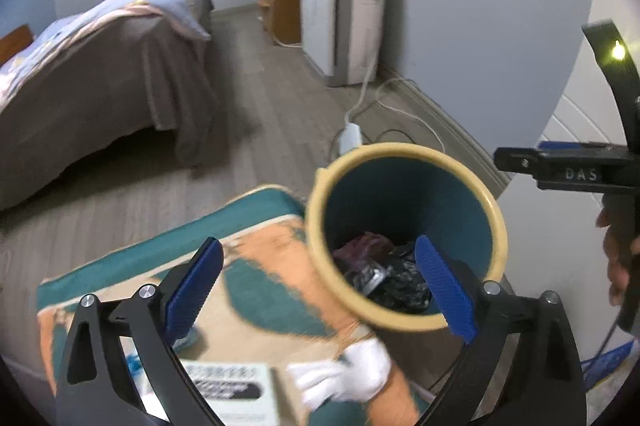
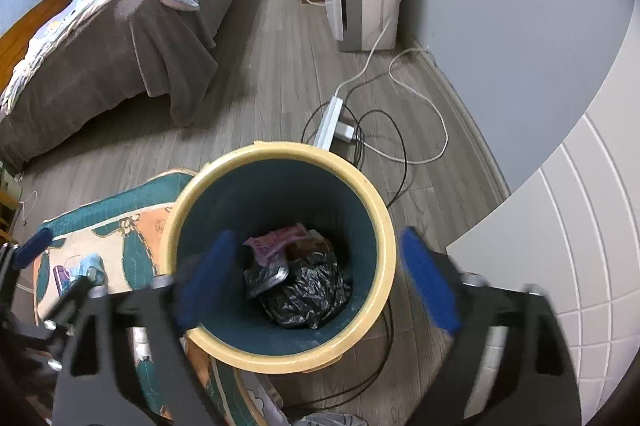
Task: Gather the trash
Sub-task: 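Drop the black bag into the bin with the right gripper while the left drops the blister pack, then grasp the white tissue with the right gripper, then carry the tissue toward the bin with the right gripper while the left grasps the purple spray bottle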
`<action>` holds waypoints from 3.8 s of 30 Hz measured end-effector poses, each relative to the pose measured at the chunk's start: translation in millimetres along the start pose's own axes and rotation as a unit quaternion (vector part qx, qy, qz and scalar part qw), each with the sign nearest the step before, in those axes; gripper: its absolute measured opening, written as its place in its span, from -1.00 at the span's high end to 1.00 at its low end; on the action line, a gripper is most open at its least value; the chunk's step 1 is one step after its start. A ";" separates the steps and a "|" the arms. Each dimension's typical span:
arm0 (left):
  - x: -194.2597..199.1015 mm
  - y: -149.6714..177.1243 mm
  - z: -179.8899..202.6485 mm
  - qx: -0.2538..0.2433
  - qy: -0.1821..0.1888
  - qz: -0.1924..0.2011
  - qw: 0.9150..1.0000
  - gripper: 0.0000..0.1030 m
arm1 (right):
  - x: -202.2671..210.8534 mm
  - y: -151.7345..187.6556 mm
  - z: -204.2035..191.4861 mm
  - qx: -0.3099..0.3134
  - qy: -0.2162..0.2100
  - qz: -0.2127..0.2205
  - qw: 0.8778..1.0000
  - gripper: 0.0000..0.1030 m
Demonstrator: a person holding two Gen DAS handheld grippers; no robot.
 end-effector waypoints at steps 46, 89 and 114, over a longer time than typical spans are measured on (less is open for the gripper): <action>146.7 136.3 -216.1 0.195 -0.176 -0.002 0.965 -0.90 | -8.8 135.2 -163.2 0.118 -0.031 -0.090 0.988 -0.86; 42.4 184.0 -256.5 0.233 -0.169 -0.071 0.955 0.29 | -6.7 105.6 -213.9 0.177 -0.119 -0.063 0.975 0.74; 109.7 0.7 -90.0 -0.008 -0.102 0.104 0.989 0.35 | 52.2 40.9 -160.9 0.117 -0.125 0.022 0.985 0.74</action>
Point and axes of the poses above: each gripper's, at about its wrist camera, not at the fingertips, and x roughly against the way its jaws point, z to its right, y to its underside, the point moved 8 cm from there along -x, roughly the way its jaws point, and after that the axes turned 14 degrees about y, right-handed, at the moved point
